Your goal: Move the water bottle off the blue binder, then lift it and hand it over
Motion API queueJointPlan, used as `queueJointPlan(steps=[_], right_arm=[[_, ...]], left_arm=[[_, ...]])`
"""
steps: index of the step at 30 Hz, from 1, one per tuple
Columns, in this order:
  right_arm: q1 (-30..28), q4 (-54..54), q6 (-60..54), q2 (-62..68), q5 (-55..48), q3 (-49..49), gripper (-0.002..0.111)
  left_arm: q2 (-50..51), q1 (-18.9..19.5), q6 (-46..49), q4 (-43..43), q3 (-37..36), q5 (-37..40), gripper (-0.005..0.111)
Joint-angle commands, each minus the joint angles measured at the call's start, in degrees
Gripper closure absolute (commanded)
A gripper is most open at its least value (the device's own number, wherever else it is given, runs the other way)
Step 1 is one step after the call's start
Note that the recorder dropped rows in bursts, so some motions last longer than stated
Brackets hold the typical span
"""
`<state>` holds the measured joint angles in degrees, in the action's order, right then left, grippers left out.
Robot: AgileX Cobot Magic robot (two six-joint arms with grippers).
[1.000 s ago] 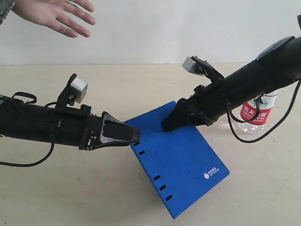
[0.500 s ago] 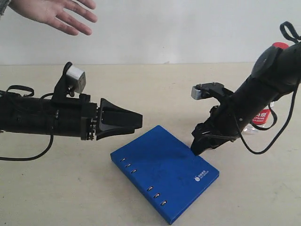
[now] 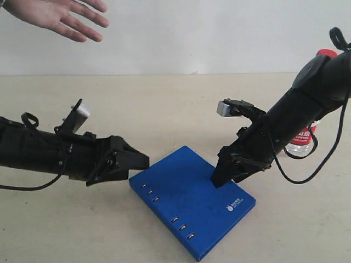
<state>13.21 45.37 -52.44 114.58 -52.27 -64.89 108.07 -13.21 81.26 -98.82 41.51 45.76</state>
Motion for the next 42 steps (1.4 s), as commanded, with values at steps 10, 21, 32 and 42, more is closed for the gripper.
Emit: queueJointPlan(steps=[10, 21, 32, 42], right_arm=[[0.0, 2.0, -2.1, -0.1, -2.7, 0.2, 0.049], [0.0, 9.3, -5.4, -0.1, -13.1, 0.2, 0.049], [0.3, 20.6, -9.7, 0.1, -17.7, 0.2, 0.049], [4.4, 24.0, -13.1, 3.8, -17.7, 0.2, 0.059]], left_arm=[[8.0, 0.0, -3.4, -1.1, -5.1, 2.5, 0.04], [7.8, 0.0, -4.6, -1.1, -4.7, 2.5, 0.04], [6.6, 0.0, -1.4, -1.1, -1.6, 12.7, 0.04], [6.6, 0.0, 2.5, -1.1, -0.2, 23.1, 0.04]])
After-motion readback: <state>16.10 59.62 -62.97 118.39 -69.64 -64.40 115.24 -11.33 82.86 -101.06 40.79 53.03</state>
